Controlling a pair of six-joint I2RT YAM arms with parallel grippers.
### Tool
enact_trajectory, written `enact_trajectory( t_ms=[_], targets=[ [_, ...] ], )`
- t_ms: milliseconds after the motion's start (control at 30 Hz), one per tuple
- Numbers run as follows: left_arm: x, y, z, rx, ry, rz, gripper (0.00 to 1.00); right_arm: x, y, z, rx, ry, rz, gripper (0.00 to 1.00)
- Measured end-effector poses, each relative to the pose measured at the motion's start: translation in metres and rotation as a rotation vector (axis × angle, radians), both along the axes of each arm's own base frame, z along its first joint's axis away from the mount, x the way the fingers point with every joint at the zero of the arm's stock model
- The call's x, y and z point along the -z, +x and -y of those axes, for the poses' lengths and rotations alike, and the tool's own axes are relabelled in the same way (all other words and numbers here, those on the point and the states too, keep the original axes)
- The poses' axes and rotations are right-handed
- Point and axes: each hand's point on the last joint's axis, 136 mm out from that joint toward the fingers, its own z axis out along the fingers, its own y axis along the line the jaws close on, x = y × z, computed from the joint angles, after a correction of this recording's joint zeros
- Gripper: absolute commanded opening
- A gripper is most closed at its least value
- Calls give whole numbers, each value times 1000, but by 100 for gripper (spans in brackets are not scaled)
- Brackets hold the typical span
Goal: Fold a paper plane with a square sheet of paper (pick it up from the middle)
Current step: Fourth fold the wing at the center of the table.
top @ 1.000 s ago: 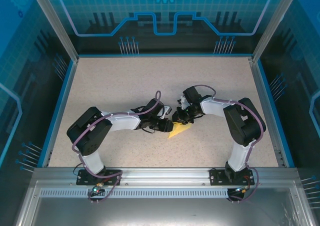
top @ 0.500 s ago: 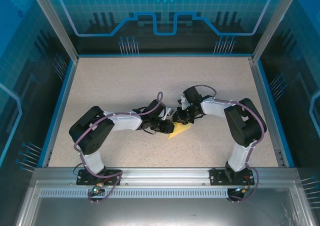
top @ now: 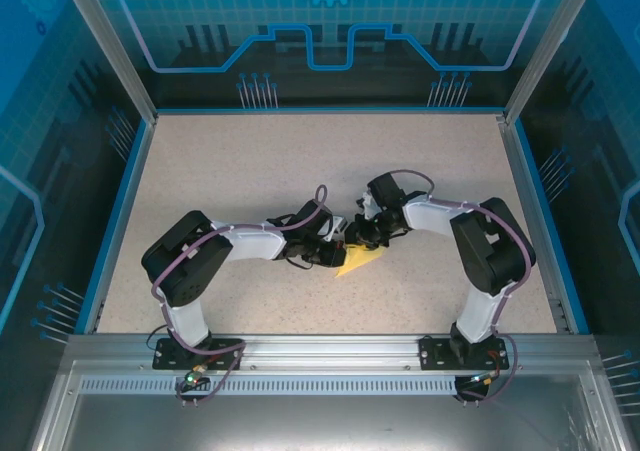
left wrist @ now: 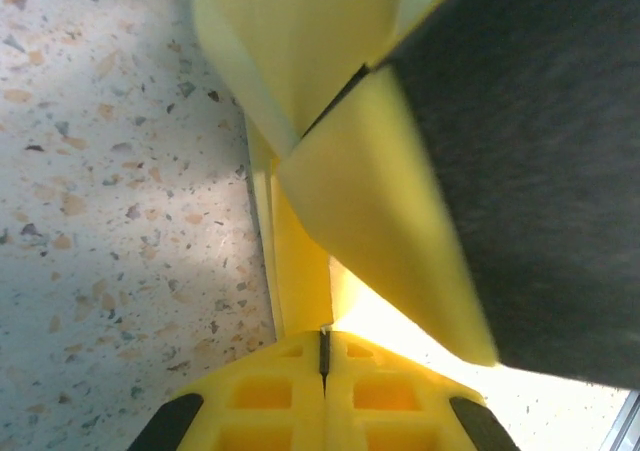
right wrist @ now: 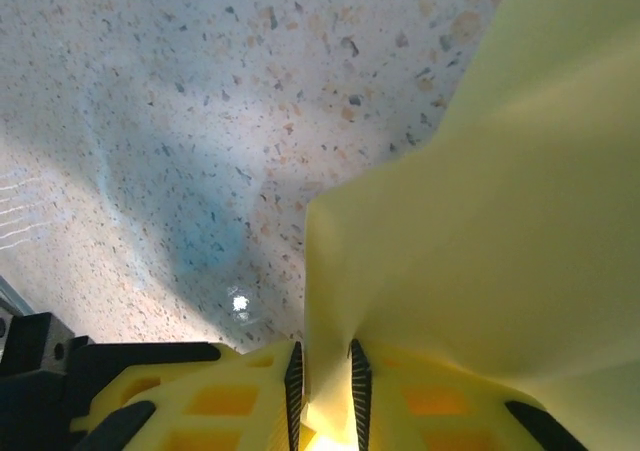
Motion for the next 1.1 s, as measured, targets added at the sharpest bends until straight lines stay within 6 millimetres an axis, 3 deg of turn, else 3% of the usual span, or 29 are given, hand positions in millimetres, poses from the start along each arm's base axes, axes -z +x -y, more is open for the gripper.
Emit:
enact_trajectory(
  t_ms=[267,533,833,1100],
  targets=[
    [3,0,0,0,5,-5,1,-27,7,16,34,-18,70,29],
    [4,0,0,0,6,-6,1,-31,11,30,53,-47,89,28],
    [4,0,0,0,6,-6,1,-47,21,13,26,21,128,22],
    [5,1,-4,-16,11,-20,1,-37,28,0,29,65,97,19]
  ],
)
